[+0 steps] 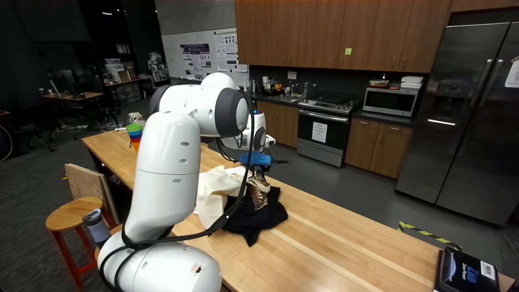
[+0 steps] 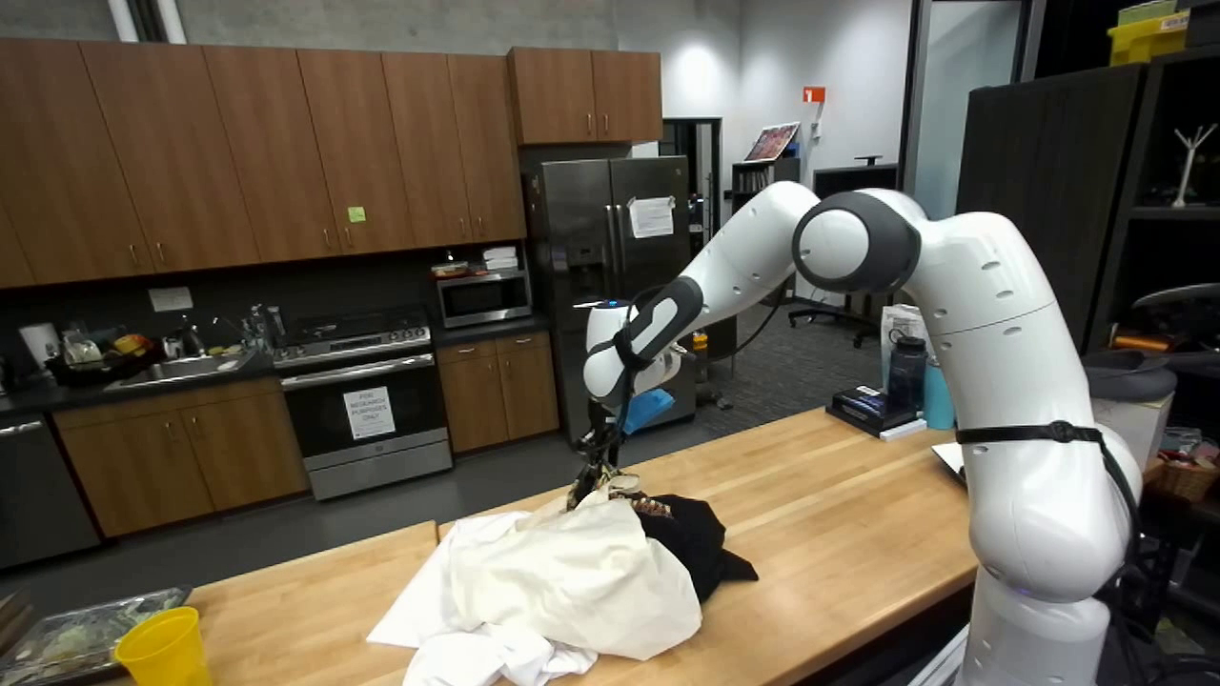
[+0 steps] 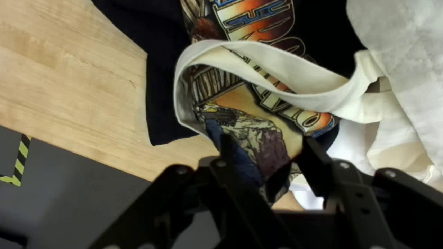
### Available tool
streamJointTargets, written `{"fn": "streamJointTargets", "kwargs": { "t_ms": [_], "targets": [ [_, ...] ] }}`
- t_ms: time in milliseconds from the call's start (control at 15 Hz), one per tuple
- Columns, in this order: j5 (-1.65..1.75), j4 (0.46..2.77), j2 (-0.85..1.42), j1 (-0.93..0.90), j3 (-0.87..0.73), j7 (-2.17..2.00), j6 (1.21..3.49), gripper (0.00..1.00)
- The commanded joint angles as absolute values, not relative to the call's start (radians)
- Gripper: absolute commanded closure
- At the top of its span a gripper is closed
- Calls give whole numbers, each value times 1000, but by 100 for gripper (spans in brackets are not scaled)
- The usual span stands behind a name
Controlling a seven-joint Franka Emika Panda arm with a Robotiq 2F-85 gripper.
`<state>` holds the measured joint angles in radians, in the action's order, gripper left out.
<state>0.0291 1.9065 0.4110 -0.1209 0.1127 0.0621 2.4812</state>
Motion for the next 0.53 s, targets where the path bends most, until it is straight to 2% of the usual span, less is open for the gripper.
{"fn": "streamJointTargets", "kwargs": {
  "t_ms": [0, 133, 200, 467],
  "targets": [
    [45, 1878, 415, -129, 106, 53, 2442, 79],
    [38, 1870, 411, -125, 109, 62, 2423, 95],
    [13, 1863, 405, -115, 127, 91, 2375, 98],
    [20, 1840, 346, -111, 142, 163, 2159, 98]
  ]
}}
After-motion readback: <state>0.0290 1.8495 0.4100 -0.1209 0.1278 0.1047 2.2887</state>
